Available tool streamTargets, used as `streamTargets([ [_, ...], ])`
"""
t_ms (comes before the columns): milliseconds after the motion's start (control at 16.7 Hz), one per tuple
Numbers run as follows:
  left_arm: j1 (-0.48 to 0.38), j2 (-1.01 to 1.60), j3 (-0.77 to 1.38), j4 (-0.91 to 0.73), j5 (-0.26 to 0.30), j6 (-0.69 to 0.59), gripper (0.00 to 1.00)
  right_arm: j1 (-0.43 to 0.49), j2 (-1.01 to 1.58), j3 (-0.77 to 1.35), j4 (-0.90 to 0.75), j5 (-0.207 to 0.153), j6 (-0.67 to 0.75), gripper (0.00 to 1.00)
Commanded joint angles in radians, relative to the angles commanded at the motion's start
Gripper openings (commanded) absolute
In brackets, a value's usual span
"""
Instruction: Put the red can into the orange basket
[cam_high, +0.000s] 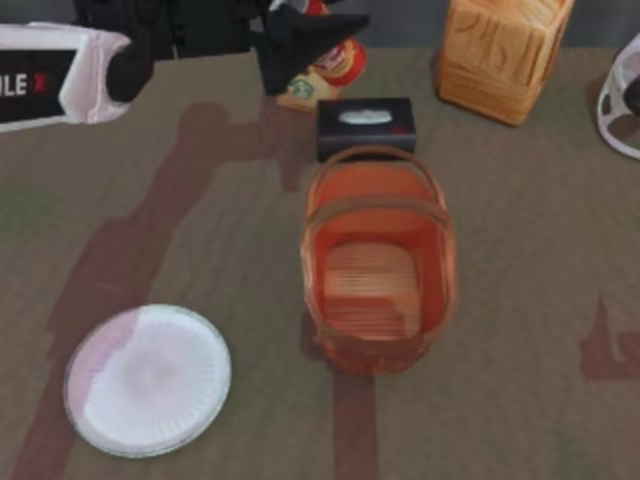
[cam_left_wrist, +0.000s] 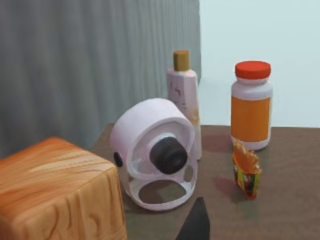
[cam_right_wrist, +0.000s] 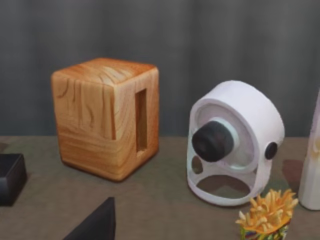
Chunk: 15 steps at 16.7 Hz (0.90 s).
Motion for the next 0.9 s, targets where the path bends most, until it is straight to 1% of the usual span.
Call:
streamTargets([
  [120, -0.015, -0.026, -0.082, 0.114, 0.078, -0.068, 0.0, 0.0, 0.0, 0.0, 0.0, 0.0, 0.0, 1.0],
  [180, -0.021, -0.034, -0.116, 0.155, 0.107, -0.096, 0.0, 0.0, 0.0, 0.0, 0.0, 0.0, 0.0, 1.0],
  [300, -0.028, -0.042, -0.162, 0.205, 0.145, -0.135, 0.0, 0.0, 0.0, 0.0, 0.0, 0.0, 0.0, 1.0],
  [360, -0.029, -0.043, -0.172, 0.214, 0.152, -0.143, 0.0, 0.0, 0.0, 0.0, 0.0, 0.0, 0.0, 1.0],
  [660, -0.024, -0.035, -0.17, 0.217, 0.151, -0.141, 0.0, 0.0, 0.0, 0.0, 0.0, 0.0, 0.0, 1.0],
  [780, -0.022, -0.002, -0.177, 0.254, 0.154, -0.141, 0.0, 0.0, 0.0, 0.0, 0.0, 0.0, 0.0, 1.0],
  [900, -0.016, 0.054, -0.193, 0.331, 0.154, -0.141, 0.0, 0.0, 0.0, 0.0, 0.0, 0.0, 0.0, 1.0],
])
